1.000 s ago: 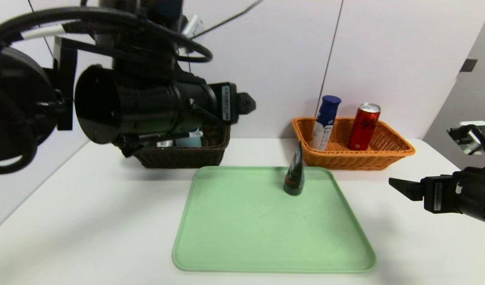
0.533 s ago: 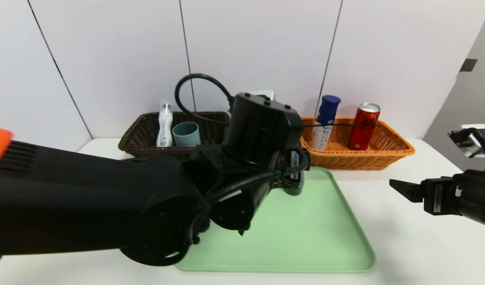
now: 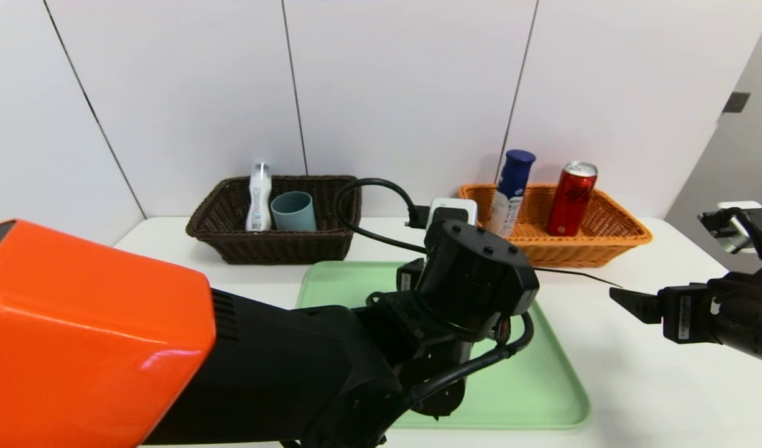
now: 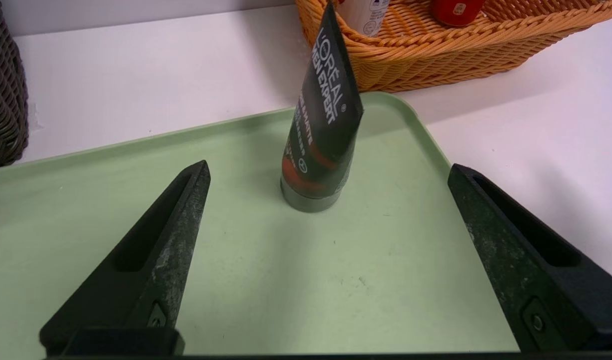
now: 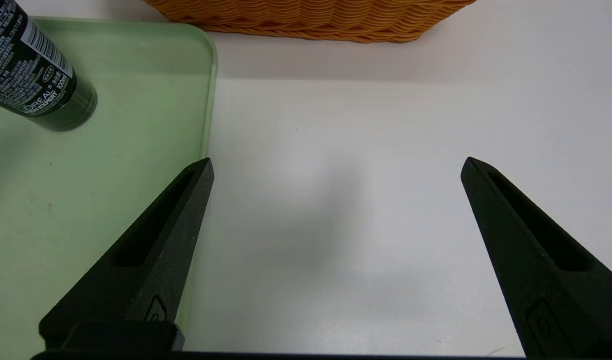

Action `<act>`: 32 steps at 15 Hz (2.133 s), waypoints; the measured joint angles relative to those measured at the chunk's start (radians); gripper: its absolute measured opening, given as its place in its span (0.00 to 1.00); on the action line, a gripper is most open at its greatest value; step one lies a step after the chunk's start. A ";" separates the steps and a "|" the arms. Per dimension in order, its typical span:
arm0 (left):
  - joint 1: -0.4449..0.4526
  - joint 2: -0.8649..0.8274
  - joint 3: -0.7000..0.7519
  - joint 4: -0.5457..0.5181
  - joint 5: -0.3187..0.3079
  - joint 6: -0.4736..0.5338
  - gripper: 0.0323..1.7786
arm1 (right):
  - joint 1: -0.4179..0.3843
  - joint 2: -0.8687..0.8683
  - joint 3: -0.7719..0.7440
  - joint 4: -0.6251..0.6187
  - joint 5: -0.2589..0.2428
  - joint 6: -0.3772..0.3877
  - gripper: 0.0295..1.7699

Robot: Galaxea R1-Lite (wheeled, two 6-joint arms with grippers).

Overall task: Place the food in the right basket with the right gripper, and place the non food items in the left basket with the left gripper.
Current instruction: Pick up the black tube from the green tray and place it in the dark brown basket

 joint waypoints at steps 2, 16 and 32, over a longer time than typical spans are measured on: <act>0.001 0.035 -0.001 -0.070 0.018 0.058 0.95 | 0.000 0.000 0.000 0.000 0.006 0.001 0.96; 0.051 0.271 -0.190 -0.202 0.064 0.125 0.95 | -0.001 0.000 0.007 0.000 0.031 0.000 0.97; 0.081 0.336 -0.237 -0.220 0.064 0.142 0.42 | -0.011 0.011 0.025 -0.029 0.041 0.003 0.97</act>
